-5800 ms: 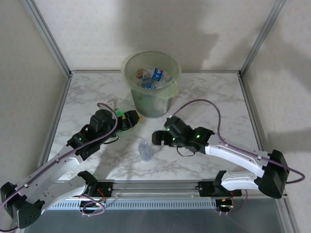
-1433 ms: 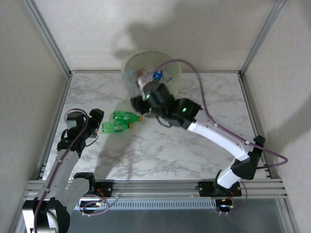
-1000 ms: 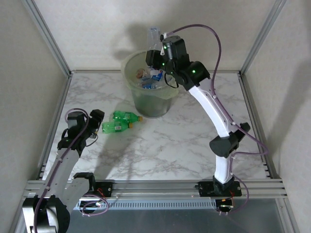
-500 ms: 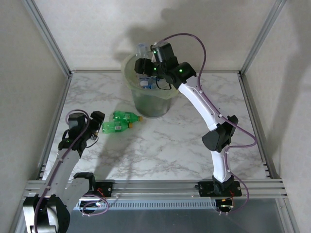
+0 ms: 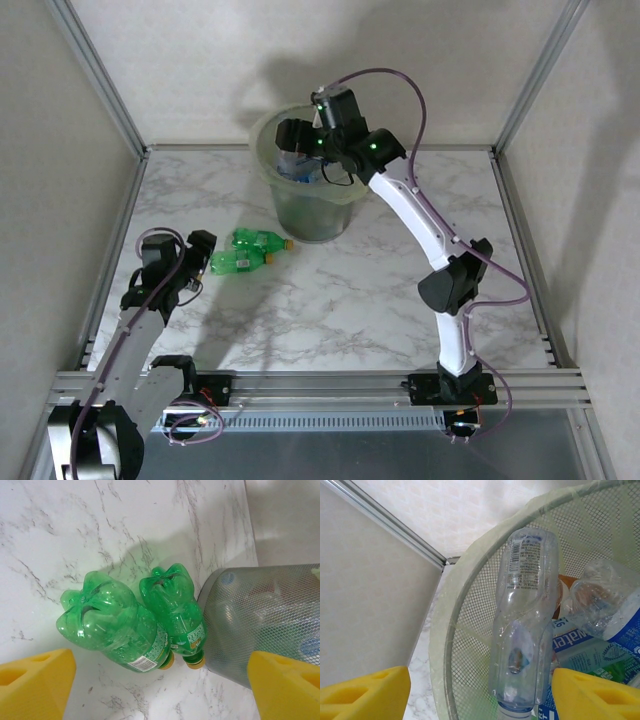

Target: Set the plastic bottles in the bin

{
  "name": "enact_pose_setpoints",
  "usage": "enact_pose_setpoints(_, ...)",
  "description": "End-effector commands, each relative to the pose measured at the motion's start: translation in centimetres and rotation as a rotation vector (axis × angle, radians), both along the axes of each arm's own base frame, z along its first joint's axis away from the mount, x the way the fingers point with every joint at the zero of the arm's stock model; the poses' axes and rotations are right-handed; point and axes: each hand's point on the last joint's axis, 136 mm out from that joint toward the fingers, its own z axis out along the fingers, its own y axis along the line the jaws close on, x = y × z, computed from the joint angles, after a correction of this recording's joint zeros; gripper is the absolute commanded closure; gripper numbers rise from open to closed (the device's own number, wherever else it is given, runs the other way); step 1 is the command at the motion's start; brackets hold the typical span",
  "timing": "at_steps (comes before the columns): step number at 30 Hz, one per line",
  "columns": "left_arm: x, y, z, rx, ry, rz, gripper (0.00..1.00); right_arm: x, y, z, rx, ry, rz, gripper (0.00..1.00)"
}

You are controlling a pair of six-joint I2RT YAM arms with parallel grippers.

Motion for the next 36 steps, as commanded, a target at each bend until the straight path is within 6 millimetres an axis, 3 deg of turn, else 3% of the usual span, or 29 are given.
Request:
enact_pose_setpoints(1, -0.5, 0.3, -0.5, -0.006, 0.017, 0.021, 0.11, -3.6, 0.3, 5.0, 0.032, -0.127, 0.046, 0.27)
enact_pose_setpoints(3, -0.5, 0.2, -0.5, -0.011, 0.019, 0.025, 0.10, -6.5, 1.2, 5.7, 0.012, -0.179, 0.098, 0.27)
enact_pose_setpoints(8, -0.4, 0.2, -1.0, -0.019, 0.036, 0.044, 0.11, -13.2, 2.0, 5.0, -0.016, -0.238, 0.188, 0.25)
enact_pose_setpoints(13, -0.2, -0.2, -1.9, -0.012, 0.070, 0.058, 0.11, -17.0, 0.5, 3.1, 0.008, -0.213, 0.194, 0.25)
enact_pose_setpoints(23, 0.4, -1.7, -5.4, -0.037, 0.174, 0.051, 0.13, -19.5, -3.4, -0.7, 0.066, -0.148, 0.131, 0.24)
enact_pose_setpoints(29, 1.3, -1.9, -6.7, -0.031, 0.208, 0.052, 0.13, -19.9, -4.1, -2.6, 0.053, -0.113, 0.121, 0.24)
enact_pose_setpoints(36, 2.0, -1.6, -8.1, 0.003, 0.249, 0.053, 0.19, -20.0, -4.2, -3.5, 0.052, -0.098, 0.119, 0.24)
